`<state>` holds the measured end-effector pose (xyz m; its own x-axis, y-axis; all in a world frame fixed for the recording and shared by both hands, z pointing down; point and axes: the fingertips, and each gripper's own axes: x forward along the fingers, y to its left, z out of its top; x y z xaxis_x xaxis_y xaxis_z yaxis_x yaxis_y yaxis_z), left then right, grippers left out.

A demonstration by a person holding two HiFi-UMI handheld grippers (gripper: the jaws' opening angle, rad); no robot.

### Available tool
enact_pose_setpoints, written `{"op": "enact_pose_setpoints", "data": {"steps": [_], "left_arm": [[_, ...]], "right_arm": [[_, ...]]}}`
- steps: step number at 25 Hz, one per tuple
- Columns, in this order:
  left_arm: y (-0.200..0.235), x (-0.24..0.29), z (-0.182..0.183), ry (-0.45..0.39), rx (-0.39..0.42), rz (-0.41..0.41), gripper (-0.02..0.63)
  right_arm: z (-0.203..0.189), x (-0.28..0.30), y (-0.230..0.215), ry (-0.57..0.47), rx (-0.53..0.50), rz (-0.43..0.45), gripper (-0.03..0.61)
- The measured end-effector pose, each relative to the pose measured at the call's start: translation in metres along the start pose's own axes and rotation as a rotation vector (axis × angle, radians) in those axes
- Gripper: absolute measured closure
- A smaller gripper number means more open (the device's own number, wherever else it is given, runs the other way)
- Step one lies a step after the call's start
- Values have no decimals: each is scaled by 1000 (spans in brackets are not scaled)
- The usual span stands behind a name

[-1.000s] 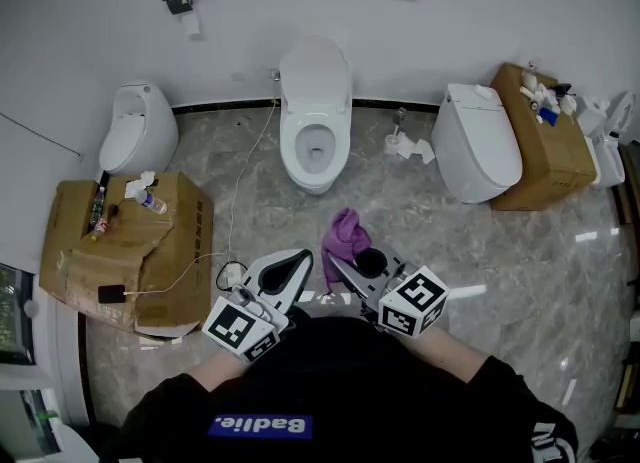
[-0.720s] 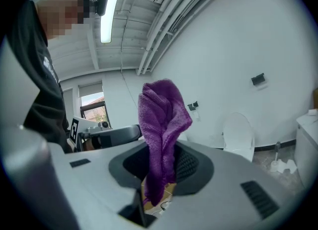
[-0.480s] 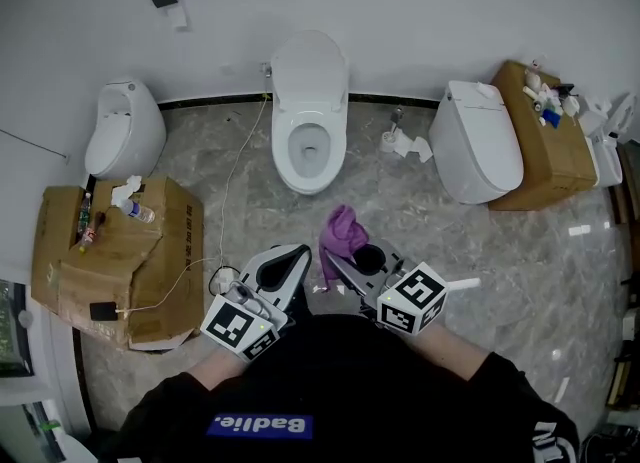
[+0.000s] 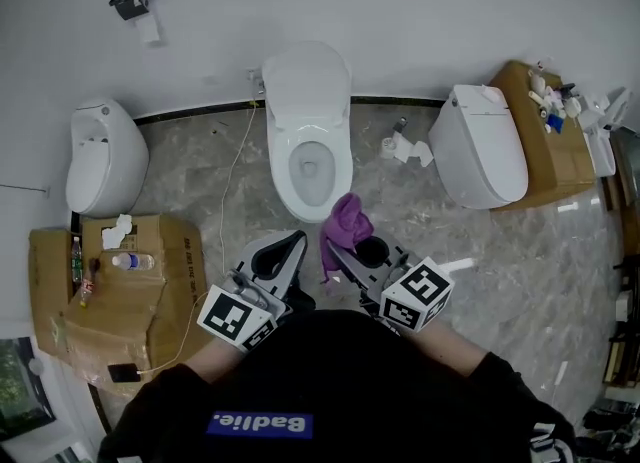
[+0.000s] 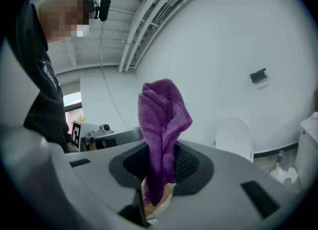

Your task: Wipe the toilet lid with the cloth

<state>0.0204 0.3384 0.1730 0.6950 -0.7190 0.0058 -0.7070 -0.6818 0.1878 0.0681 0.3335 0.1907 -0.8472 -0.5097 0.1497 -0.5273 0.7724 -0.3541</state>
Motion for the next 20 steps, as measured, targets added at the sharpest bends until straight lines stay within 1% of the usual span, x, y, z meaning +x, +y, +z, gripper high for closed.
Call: {"op": "enact_pose_setpoints", "data": {"steps": [3, 5, 9, 14, 20], "left_arm": [[43, 15, 15, -3, 22, -30, 603], [65, 24, 18, -2, 22, -39, 603], [92, 43, 22, 2, 2, -43, 604], [110, 75, 25, 7, 17, -38, 604], [128, 120, 34, 19, 46, 6, 603]], "right_arm": [[21, 37, -22, -19, 5, -42, 480], [31, 55, -35, -26, 6, -65, 480], [43, 76, -58, -23, 7, -82, 480], [53, 88, -90, -27, 23, -67, 480], [71, 99, -133, -19, 19, 4, 480]]}}
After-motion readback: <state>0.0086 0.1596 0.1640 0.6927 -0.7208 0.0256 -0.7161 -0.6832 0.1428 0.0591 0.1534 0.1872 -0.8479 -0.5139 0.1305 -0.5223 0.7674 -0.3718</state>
